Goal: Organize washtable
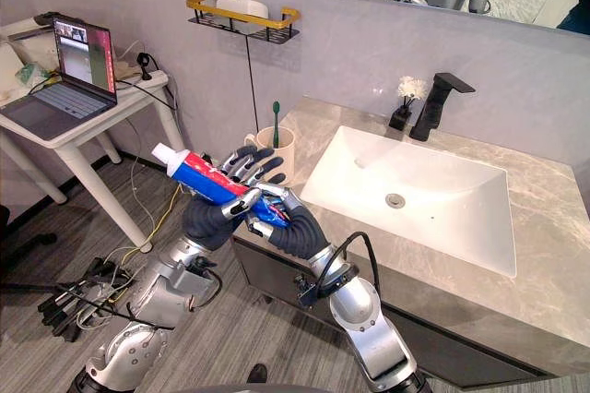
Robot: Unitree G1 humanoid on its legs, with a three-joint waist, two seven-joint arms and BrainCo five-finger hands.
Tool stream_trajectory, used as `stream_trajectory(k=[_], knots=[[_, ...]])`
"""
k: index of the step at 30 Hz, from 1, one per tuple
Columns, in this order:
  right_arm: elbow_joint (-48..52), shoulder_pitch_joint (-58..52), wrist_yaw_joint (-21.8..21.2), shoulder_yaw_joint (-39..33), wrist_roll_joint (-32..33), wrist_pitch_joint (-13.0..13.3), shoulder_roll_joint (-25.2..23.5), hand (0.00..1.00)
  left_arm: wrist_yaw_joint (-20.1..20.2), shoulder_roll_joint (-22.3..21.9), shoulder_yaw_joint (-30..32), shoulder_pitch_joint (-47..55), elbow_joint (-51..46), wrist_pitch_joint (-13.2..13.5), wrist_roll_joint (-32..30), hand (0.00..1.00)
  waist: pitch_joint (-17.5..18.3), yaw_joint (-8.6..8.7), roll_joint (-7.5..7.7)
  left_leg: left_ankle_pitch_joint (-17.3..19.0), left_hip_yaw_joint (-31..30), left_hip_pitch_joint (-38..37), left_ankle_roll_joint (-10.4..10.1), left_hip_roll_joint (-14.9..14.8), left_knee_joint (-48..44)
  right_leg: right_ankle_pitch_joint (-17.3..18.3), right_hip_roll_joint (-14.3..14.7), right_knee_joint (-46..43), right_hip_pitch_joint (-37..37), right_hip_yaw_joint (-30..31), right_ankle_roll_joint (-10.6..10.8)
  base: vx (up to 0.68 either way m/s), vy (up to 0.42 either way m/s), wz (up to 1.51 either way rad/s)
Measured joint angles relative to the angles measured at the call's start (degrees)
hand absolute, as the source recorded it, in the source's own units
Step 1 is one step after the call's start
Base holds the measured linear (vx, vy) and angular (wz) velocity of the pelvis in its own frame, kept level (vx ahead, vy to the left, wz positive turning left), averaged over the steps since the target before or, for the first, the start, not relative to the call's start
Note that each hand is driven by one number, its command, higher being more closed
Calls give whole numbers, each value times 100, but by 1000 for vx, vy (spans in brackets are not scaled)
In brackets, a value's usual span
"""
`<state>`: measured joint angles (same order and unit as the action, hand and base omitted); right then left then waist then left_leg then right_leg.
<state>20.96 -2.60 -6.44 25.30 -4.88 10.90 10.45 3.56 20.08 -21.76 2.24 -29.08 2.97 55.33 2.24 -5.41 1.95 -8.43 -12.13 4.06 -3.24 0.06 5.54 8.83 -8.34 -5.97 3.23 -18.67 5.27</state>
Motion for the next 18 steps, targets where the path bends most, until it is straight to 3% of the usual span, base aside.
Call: stream_trajectory(k=[11,12,18], knots=[[-142,-133,-154,20,99,96,-164,100,-1,-206,80,-1,33,-12,-315,100,82,1,-27,5,72,21,-6,-10,-1,-29,24,11,-55,96,-7,-4,4,-3],[-176,-134,-178,20,107,109,-209,0,1,-204,111,-1,34,-29,-363,100,82,2,-28,10,106,17,-10,-14,-1,-35,24,12,-68,140,-15,-10,15,-13],[-365,-133,-405,11,470,113,-227,0,31,-184,280,-11,38,-30,-536,100,82,10,-27,31,190,15,-16,-17,-1,-49,23,17,-109,185,-37,-10,9,-8]])
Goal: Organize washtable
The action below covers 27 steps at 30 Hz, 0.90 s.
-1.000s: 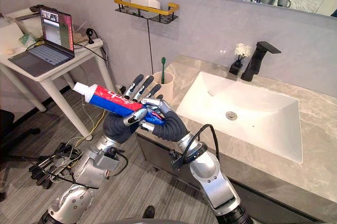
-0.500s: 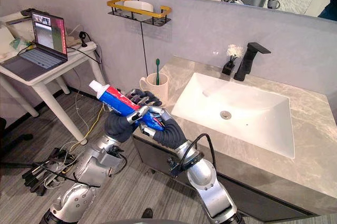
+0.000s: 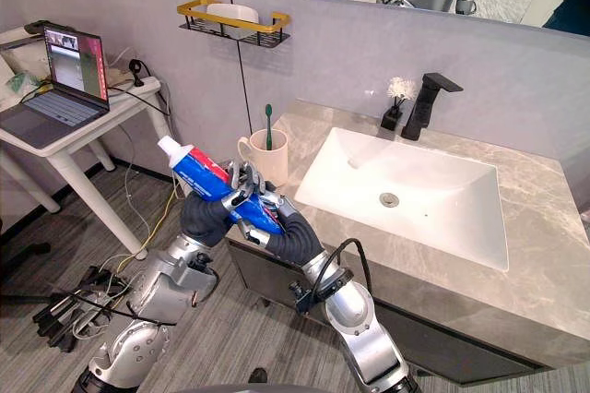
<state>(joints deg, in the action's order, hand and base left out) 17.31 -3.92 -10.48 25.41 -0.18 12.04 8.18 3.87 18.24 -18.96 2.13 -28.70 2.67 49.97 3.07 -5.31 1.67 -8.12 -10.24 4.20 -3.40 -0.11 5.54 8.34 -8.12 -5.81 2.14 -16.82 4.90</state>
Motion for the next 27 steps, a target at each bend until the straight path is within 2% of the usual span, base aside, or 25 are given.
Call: stream_trajectory(k=[4,7,8,11,13,15,17,21,24,27], knots=[[-253,5,-182,-37,372,-6,-3,0,122,229,179,-503,376,-1,-440,100,1,-22,-1,-7,31,-2,10,-12,-1,-19,12,4,-17,32,-7,-4,3,-3],[-842,-80,-256,-133,429,-261,136,0,105,423,423,-1353,748,52,-758,100,2,-37,1,2,66,-1,-4,-18,0,-33,15,9,-35,66,-17,-16,6,-7],[-1074,-227,-324,-141,431,-413,233,0,88,575,587,-1885,1060,166,-810,100,-1,-27,-3,4,95,0,-5,-18,1,-53,14,29,-44,103,-13,-17,11,-11],[-1218,-568,-488,-48,431,-580,445,0,-45,842,875,-2737,1471,402,-856,100,-1,7,-3,15,174,31,16,-27,1,-128,25,149,-61,155,-21,4,12,-14],[-1218,-607,-498,-12,424,-600,453,0,-47,938,923,-2924,1491,545,-936,100,0,18,-4,25,261,33,33,-60,0,-179,29,209,-86,254,-1,31,6,-23],[-1218,-590,-495,-32,420,-598,426,0,-48,942,926,-3036,1495,559,-1040,100,0,33,-4,28,310,60,34,-66,-1,-210,26,210,-148,308,26,25,0,-19],[-1219,-590,-490,-41,421,-598,390,0,-56,947,931,-3083,1554,559,-1143,100,0,136,-4,28,333,77,34,-69,-3,-235,32,236,-167,327,30,19,7,-11],[-1224,-602,-437,-371,498,-596,223,0,-325,951,958,-3451,2160,559,-1549,100,-5,155,-13,35,516,99,25,-106,-4,-339,98,332,-246,519,-7,-15,7,-25],[-1245,-650,-340,-609,635,-590,176,0,-499,952,1017,-3638,2352,565,-1776,100,-9,288,-21,43,592,96,21,-122,-2,-381,113,401,-253,597,-28,-29,2,-15],[-1254,-692,-197,-801,761,-584,108,0,-602,952,1039,-3881,2502,624,-1981,100,-11,341,-23,52,680,112,20,-136,-2,-401,116,396,-329,700,-48,-20,9,-17]])
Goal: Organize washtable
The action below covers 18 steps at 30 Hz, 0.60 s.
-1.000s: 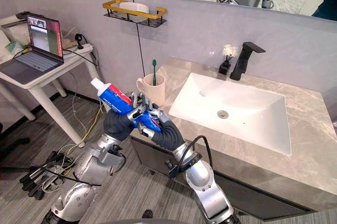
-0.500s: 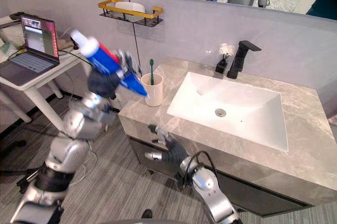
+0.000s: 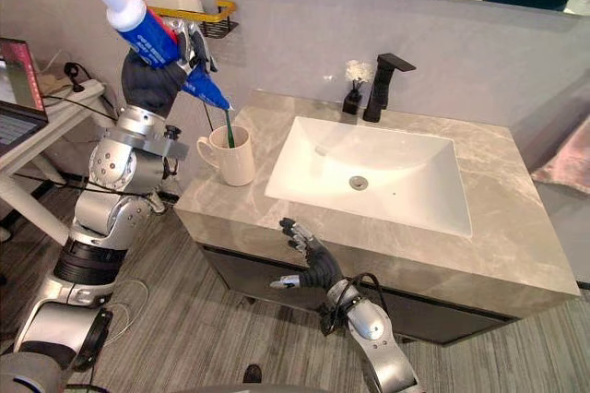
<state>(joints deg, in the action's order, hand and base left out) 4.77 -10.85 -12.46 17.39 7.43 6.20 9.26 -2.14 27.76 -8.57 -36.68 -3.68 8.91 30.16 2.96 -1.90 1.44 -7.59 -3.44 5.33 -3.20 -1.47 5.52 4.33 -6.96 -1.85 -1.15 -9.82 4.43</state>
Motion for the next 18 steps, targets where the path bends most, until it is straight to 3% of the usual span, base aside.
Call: stream_trajectory(k=[4,11,18], knots=[[2,-41,85,-194,162,14,-148,0,-79,-5,11,-235,212,98,-358,100,-3,120,-5,-2,134,47,8,-29,-1,-78,20,15,-111,128,27,-4,3,-18],[17,-131,241,-455,337,25,-275,0,-221,-125,13,-364,726,88,-848,100,-50,132,-27,4,229,150,11,-57,0,-184,51,133,-220,240,33,-2,-1,-8],[129,-147,251,-575,411,57,-421,0,-297,-175,29,-378,895,69,-858,100,-189,112,28,4,338,227,11,-82,0,-299,77,203,-309,356,27,4,0,-8]])
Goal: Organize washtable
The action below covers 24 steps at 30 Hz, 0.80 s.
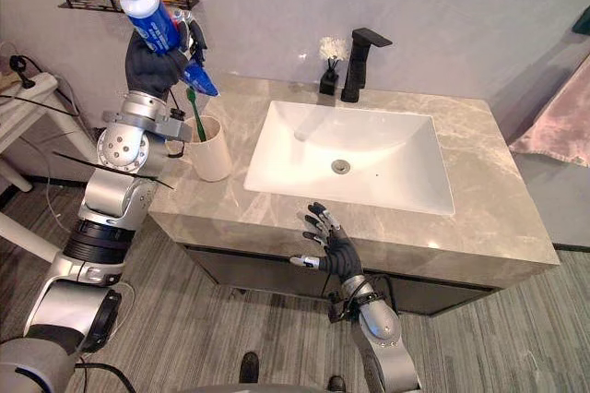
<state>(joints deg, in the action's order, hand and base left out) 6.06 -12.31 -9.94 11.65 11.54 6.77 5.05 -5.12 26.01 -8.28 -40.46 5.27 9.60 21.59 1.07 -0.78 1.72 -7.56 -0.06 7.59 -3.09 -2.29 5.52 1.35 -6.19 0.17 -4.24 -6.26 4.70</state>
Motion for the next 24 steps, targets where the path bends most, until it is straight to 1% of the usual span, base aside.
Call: stream_trajectory(k=[1,6,9,13,24], knots=[[1,0,0,0,14,50,-11,0,7,0,2,0,8,-31,-1,100,-47,6,19,0,10,0,0,0,1,-4,0,2,-3,6,0,-18,0,-8],[29,-2,-8,-40,68,121,-13,0,12,0,36,2,136,-41,-34,100,-156,3,63,0,33,0,1,-3,5,-7,0,3,-14,25,-1,-7,1,-2],[31,-17,-31,-43,140,157,-13,0,9,-5,256,18,195,-60,-110,100,-175,3,66,0,32,1,1,-4,6,-7,2,5,-13,24,-1,0,0,0],[78,-69,-34,-43,140,162,-9,0,3,-6,424,119,197,-60,-202,100,-182,2,74,0,27,1,1,-4,10,-8,2,4,-8,18,-2,0,0,0],[134,-104,-42,-44,148,168,-7,0,6,-7,499,431,203,-64,-195,100,-254,6,152,-2,26,-12,2,-4,37,-8,2,-9,0,17,-4,0,0,0]])
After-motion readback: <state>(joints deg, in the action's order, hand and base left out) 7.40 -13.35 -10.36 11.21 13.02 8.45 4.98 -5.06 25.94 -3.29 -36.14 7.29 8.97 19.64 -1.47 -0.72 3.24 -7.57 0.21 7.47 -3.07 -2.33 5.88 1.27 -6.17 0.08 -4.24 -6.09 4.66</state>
